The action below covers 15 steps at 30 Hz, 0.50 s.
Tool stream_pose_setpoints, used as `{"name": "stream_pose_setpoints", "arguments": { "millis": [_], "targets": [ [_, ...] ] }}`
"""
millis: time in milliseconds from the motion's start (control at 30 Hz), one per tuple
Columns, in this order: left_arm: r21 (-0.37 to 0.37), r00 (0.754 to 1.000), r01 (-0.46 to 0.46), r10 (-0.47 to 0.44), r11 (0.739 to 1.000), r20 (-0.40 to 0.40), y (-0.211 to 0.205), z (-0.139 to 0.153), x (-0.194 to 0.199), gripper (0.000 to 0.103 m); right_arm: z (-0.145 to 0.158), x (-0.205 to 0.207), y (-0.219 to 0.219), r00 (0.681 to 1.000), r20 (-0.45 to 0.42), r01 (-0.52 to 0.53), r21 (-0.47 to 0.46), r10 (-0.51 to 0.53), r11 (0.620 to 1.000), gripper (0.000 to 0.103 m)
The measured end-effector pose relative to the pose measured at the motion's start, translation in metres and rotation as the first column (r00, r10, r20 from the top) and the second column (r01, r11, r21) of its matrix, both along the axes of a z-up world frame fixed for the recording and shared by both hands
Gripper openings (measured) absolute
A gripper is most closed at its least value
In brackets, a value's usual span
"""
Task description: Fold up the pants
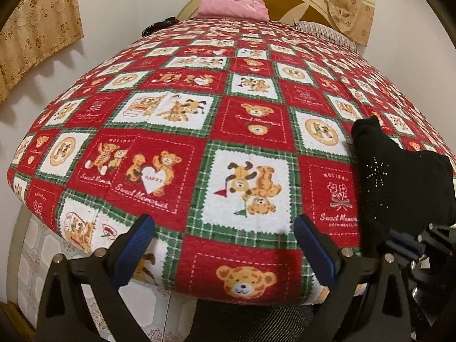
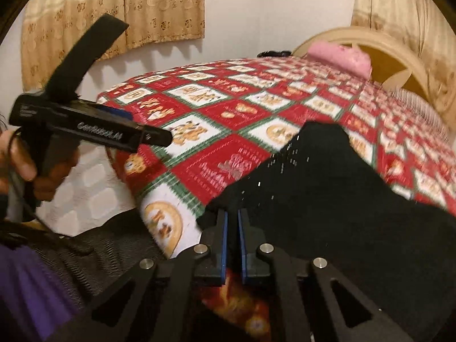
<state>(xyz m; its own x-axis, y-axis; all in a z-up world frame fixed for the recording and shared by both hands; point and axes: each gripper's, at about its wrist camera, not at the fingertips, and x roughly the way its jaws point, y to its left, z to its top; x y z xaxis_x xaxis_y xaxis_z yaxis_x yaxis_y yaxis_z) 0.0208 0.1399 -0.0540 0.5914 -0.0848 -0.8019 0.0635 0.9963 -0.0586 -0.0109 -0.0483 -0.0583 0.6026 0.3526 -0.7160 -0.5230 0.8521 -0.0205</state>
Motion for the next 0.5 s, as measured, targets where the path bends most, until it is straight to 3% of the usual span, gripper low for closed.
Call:
{"name": "stream_pose_setpoints", "arguments": {
  "millis": [167,267,367,433,500],
  "targets": [
    [0.016,1.000,0.021,-0.022,1.000,0.010,-0.008,0.004,-0.001,0.101,-0.003,-0.012,-0.005,0.999,-0.025,-0.033,0.016,0.034,0.999,0.007],
    [0.015,1.000,0.027,-0.027,1.000,0.014,-0.011,0.005,0.001,0.101,-0.004,-0.011,-0.013,0.995,-0.082,-0.051,0.077,0.057,0.996,0.007],
    [0.010,0.999,0.038,-0.038,0.999,0.017,-0.015,0.006,0.004,0.101,-0.007,-0.015,-0.015,0.968,-0.198,-0.125,0.160,0.156,0.979,0.006],
    [0.007,0.998,0.053,-0.053,0.999,0.027,-0.020,0.008,0.006,0.101,0.005,-0.022,-0.017,0.972,-0.162,-0.138,0.195,0.171,0.971,0.006],
    [-0.011,0.996,0.074,-0.074,0.997,0.041,-0.026,0.010,0.009,0.101,0.027,-0.018,-0.028,0.989,-0.087,-0.096,0.261,0.122,0.961,0.006]
  ]
}}
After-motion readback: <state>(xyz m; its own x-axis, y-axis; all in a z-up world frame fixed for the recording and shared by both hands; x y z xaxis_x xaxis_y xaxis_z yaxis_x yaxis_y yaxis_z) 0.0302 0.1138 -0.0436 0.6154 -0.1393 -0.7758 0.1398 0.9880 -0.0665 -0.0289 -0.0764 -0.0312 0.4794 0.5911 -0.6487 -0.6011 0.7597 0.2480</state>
